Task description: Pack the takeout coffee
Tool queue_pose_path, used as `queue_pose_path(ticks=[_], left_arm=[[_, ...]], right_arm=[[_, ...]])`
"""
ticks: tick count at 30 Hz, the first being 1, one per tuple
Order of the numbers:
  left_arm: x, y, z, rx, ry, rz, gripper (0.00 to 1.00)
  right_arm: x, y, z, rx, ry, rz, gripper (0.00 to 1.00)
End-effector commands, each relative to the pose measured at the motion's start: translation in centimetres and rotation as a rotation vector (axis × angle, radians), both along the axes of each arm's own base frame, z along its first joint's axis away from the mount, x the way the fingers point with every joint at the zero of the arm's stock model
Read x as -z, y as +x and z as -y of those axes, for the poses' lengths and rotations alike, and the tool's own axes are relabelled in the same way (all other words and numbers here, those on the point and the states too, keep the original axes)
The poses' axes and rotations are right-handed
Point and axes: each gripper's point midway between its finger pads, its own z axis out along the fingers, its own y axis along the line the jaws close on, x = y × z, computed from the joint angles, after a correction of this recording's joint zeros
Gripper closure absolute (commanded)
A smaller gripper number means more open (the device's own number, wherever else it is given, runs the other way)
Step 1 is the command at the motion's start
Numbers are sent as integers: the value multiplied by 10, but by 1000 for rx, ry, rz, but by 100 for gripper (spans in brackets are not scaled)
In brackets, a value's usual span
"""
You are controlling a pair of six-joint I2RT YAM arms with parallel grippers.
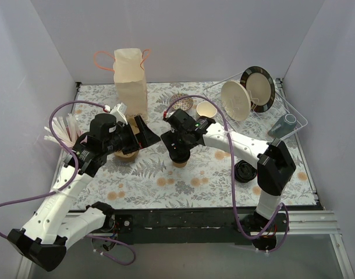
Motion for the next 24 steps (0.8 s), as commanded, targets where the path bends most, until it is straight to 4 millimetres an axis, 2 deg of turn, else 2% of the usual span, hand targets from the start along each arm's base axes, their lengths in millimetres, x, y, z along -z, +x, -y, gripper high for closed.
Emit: queue_pose_path(ticks=[1, 7, 11, 12, 14, 17, 18, 22, 24], left_arm=[[0, -2, -6, -7, 19, 28, 2], [-2, 1, -16, -48, 61, 46, 2], [-2, 4, -16, -48, 70, 49, 2], [-1, 4, -16, -48, 71, 50, 2], [1, 5, -17, -58, 79, 44, 2], [4, 8, -24, -95, 107, 38, 2], [5, 8, -25, -100, 111, 40, 2], [5, 11, -31, -129, 133, 41, 2], [7, 16, -39, -188, 153, 32, 2]], right_arm=[[-15, 6, 2, 37, 1, 49, 14], [-24, 10, 18, 87, -20, 104, 23], [-22, 9, 38, 128, -52, 119, 29], [-27, 9, 43, 138, -48, 128, 29], [-20, 8, 62, 190, -80, 115, 30], [-22, 11, 89, 260, -66, 113, 30], [-18, 7, 101, 276, -70, 107, 30], [-13, 11, 144, 388, -64, 102, 30], [-19, 16, 159, 439, -38, 120, 30]])
